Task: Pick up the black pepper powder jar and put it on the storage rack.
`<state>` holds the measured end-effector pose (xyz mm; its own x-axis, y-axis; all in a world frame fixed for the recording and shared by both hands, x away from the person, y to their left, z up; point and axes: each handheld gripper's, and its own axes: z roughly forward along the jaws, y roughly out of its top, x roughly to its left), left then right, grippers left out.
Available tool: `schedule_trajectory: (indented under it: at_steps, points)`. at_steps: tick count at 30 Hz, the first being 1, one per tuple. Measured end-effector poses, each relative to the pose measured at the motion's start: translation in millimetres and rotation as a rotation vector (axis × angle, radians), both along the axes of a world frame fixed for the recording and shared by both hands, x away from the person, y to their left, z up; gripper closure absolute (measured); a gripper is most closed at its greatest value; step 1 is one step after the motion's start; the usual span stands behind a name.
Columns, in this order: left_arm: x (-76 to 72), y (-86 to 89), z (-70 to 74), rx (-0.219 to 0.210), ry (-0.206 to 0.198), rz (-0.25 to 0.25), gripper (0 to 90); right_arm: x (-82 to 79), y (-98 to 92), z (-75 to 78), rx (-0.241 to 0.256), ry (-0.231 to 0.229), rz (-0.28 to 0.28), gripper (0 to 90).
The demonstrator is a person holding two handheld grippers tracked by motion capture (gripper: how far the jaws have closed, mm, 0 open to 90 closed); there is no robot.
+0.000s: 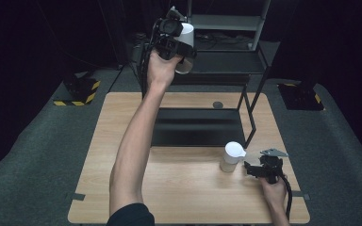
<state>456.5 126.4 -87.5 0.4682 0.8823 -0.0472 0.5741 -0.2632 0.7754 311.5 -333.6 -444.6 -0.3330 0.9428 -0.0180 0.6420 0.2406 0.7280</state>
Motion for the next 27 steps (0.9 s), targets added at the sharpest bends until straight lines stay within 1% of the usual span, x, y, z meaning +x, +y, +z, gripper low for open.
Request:
schedule_trajectory:
  at_steps: [5,10,12,13,16,27]
  points:
    - [8.4,-6.7,-0.6,0.011,0.002,0.048,30.8,0.0,0.0,0.0,-0.001,0.0,0.0,4.9]
    - [16.4,-12.4,-4.9,0.029,0.011,0.075,30.8,0.0,0.0,0.0,-0.001,0.0,0.001,4.8]
    - [18.6,-12.7,-6.2,0.028,0.014,0.08,30.8,0.0,0.0,0.0,-0.001,0.0,0.0,4.8]
    - [18.6,-12.2,-7.0,0.024,0.011,0.08,30.8,0.0,0.0,0.0,-0.001,0.0,0.0,4.9]
    - [17.9,-13.4,-7.8,0.031,0.005,0.078,30.8,0.0,0.0,0.0,-0.001,0.0,0.0,4.8]
    - [14.9,-10.1,-11.4,0.033,-0.01,0.06,30.6,0.0,0.1,0.0,-0.001,0.0,0.0,4.9]
